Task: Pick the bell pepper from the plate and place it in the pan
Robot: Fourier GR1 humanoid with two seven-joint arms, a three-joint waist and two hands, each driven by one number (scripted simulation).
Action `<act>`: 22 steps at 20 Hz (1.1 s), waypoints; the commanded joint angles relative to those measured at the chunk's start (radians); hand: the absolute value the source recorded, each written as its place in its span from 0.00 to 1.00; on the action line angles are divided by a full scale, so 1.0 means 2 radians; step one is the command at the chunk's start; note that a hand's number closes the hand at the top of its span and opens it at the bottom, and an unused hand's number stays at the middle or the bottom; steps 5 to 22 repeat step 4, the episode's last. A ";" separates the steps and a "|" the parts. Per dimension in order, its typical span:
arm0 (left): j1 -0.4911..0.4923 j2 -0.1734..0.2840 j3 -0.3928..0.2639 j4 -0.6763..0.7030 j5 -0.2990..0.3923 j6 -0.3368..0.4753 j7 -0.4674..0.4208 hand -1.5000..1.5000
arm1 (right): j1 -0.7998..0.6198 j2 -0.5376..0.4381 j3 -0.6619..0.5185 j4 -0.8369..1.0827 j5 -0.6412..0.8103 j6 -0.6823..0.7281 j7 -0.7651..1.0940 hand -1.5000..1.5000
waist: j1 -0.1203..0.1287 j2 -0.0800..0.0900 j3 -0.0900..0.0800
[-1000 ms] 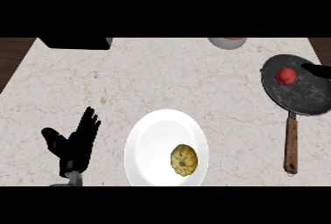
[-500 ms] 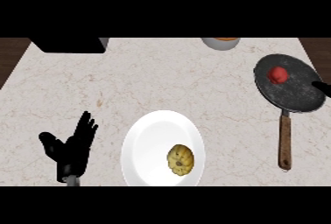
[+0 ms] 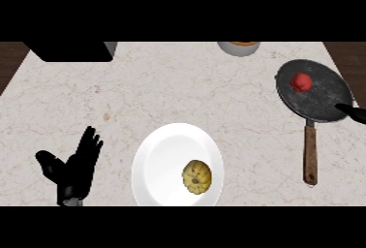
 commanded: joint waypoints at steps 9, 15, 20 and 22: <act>0.009 -0.025 -0.016 0.010 -0.020 0.012 -0.024 0.50 | 0.086 0.011 0.019 -0.139 -0.027 -0.011 0.073 0.00 | 0.002 0.001 0.000; 0.009 -0.025 -0.016 0.010 -0.020 0.012 -0.024 0.50 | 0.086 0.011 0.019 -0.139 -0.027 -0.011 0.073 0.00 | 0.002 0.001 0.000; 0.009 -0.025 -0.016 0.010 -0.020 0.012 -0.024 0.50 | 0.086 0.011 0.019 -0.139 -0.027 -0.011 0.073 0.00 | 0.002 0.001 0.000; 0.009 -0.025 -0.016 0.010 -0.020 0.012 -0.024 0.50 | 0.086 0.011 0.019 -0.139 -0.027 -0.011 0.073 0.00 | 0.002 0.001 0.000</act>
